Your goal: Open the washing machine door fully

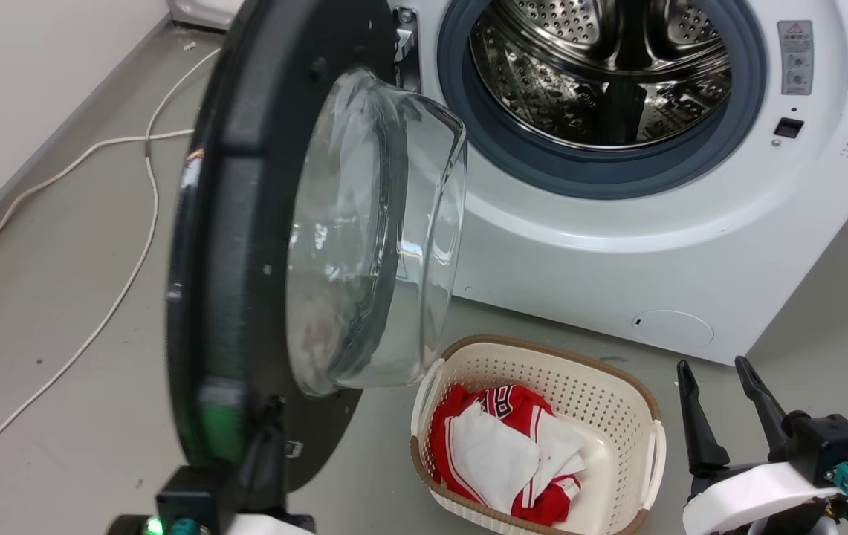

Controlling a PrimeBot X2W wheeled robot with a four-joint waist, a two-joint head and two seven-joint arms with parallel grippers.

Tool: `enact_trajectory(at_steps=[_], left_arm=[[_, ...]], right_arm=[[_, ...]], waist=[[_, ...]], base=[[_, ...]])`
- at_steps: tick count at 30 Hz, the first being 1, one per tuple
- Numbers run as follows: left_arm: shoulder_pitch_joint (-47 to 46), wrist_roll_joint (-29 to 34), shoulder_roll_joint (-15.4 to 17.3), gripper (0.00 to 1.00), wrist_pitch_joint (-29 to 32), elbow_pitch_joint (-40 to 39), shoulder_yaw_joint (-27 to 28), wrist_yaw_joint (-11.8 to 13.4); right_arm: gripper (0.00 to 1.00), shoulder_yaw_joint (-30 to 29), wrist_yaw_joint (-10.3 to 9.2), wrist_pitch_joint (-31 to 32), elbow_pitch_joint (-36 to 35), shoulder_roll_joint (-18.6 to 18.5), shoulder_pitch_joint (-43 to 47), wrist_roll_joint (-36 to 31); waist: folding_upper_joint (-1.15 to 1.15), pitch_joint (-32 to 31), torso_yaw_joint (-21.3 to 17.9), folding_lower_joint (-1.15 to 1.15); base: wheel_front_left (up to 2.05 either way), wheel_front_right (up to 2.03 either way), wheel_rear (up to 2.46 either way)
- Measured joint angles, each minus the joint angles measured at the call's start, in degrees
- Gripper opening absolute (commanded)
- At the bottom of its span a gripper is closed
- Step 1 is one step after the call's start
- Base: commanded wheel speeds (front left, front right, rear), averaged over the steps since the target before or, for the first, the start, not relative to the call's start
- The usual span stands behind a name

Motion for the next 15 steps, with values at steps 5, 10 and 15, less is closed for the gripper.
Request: enact_trajectory(at_steps=[5, 10, 15], left_arm=[[-2.14, -2.0, 1.41, 0.0, -1.02, 2.53, 4.41, 0.33], [-5.75, -4.72, 2.3, 0.0, -2.7, 6.12, 8.58, -0.38], [-8.21, -7.06, 3.64, 0.0, -3.98, 9.57, 13.19, -0.38]], right_arm=[[1.0, 0.14, 0.0, 0.54, -0.46, 0.01, -0.34, -0.46], [1.0, -0.14, 0.0, 1.03, -0.94, 0.0, -1.24, -0.92], [1.0, -0.12, 0.0, 1.26, -1.2, 0.01, -1.74, -0.94]], waist=[[0.0, 1.24, 0.44, 0.0], [0.0, 2.89, 0.12, 0.0], [0.0, 4.27, -0.89, 0.01]], base=[[0.0, 0.0, 0.0], [0.0, 0.0, 0.0], [0.0, 0.0, 0.0]])
